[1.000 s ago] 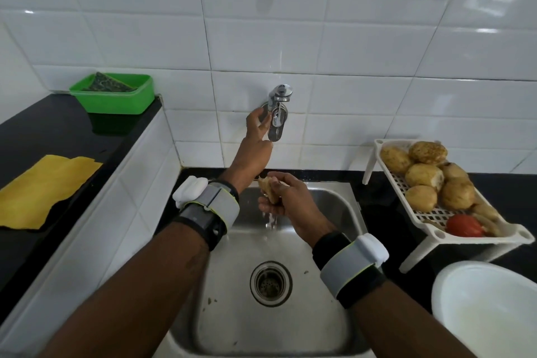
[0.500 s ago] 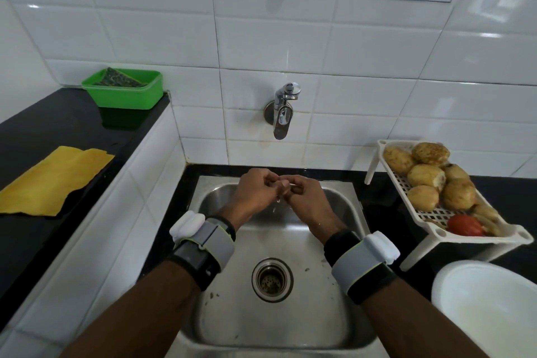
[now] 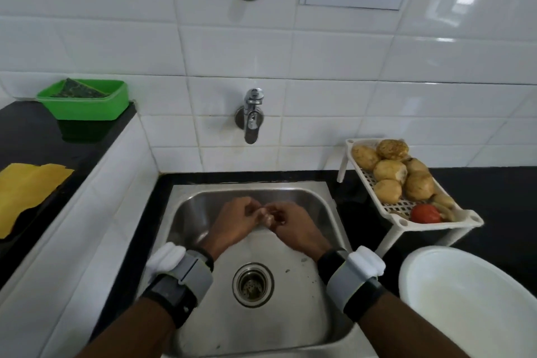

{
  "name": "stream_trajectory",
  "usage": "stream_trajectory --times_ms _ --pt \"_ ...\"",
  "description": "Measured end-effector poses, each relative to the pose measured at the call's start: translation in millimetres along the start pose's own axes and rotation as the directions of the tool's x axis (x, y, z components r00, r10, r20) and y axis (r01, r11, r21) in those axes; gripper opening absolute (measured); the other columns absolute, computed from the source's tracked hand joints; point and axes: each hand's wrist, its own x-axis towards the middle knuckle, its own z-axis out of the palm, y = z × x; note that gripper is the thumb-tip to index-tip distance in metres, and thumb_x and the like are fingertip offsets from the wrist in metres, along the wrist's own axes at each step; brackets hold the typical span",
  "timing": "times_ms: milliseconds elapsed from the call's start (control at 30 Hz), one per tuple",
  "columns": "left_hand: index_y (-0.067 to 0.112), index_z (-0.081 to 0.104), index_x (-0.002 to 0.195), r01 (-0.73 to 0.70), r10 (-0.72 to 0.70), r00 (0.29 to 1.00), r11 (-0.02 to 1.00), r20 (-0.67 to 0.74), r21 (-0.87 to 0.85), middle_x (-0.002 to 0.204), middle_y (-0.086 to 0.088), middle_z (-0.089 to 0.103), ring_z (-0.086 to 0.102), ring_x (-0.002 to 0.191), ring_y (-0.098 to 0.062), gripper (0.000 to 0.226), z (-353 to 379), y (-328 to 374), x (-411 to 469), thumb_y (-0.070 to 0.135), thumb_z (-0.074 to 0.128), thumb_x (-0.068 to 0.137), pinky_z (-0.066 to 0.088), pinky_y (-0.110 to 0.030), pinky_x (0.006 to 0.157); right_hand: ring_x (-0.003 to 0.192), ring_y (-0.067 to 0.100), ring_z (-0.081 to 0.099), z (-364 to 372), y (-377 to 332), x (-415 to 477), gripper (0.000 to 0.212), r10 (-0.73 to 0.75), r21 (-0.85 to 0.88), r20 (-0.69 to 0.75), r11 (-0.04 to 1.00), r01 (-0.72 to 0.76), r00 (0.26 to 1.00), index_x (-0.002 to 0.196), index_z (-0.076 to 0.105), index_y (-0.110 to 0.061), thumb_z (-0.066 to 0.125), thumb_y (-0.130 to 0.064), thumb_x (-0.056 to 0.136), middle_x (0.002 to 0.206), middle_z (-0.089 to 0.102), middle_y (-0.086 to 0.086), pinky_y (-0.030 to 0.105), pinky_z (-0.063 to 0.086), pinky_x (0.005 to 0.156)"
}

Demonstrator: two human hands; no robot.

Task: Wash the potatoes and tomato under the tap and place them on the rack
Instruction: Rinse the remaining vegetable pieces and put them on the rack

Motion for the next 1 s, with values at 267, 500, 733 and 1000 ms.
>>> stream_trajectory --times_ms 267,500,733,1000 --pt "0.023 0.066 0.107 -0.149 0.136 0.989 0.955 -0.065 -0.255 0.102 0.005 0.068 0.065 0.090 -0.013 0.013 35 80 18 0.022 0.061 0.094 0.055 -0.031 0.084 0.097 0.007 0.064 -92 12 -40 0.036 -0.037 -0.101 -0.287 0.995 0.008 0.957 0.121 0.066 -0.013 0.068 -0.011 0.085 0.112 0.070 0.000 -0.001 0.042 0.079" --pt "0.025 0.066 0.101 -0.227 0.251 0.968 0.886 0.008 -0.403 0.095 -0.001 0.069 0.069 0.085 -0.018 0.013 82 131 13 0.016 0.060 0.094 0.060 -0.038 0.074 0.088 0.021 0.066 -184 62 -77 0.037 0.127 -0.168 -0.579 0.948 -0.270 0.805 0.122 0.065 -0.015 0.062 -0.010 0.086 0.104 0.070 0.011 0.018 0.047 0.070" --pt "0.017 0.065 0.112 -0.253 0.310 0.949 0.861 0.061 -0.441 0.104 -0.001 0.065 0.068 0.091 -0.018 0.017 108 170 11 0.018 0.060 0.095 0.060 -0.029 0.069 0.092 0.031 0.068 -220 103 -107 0.040 0.179 -0.252 -0.596 0.884 -0.394 0.782 0.116 0.067 -0.005 0.063 -0.003 0.076 0.099 0.073 0.014 0.041 0.054 0.087" --pt "0.018 0.064 0.114 -0.261 0.314 0.947 0.875 0.068 -0.408 0.110 -0.001 0.064 0.067 0.095 -0.019 0.020 123 182 10 0.019 0.060 0.095 0.062 -0.035 0.071 0.090 0.023 0.066 -222 117 -114 0.038 0.183 -0.172 -0.582 0.925 -0.340 0.793 0.120 0.065 -0.005 0.066 -0.008 0.082 0.104 0.071 0.011 0.023 0.047 0.076"
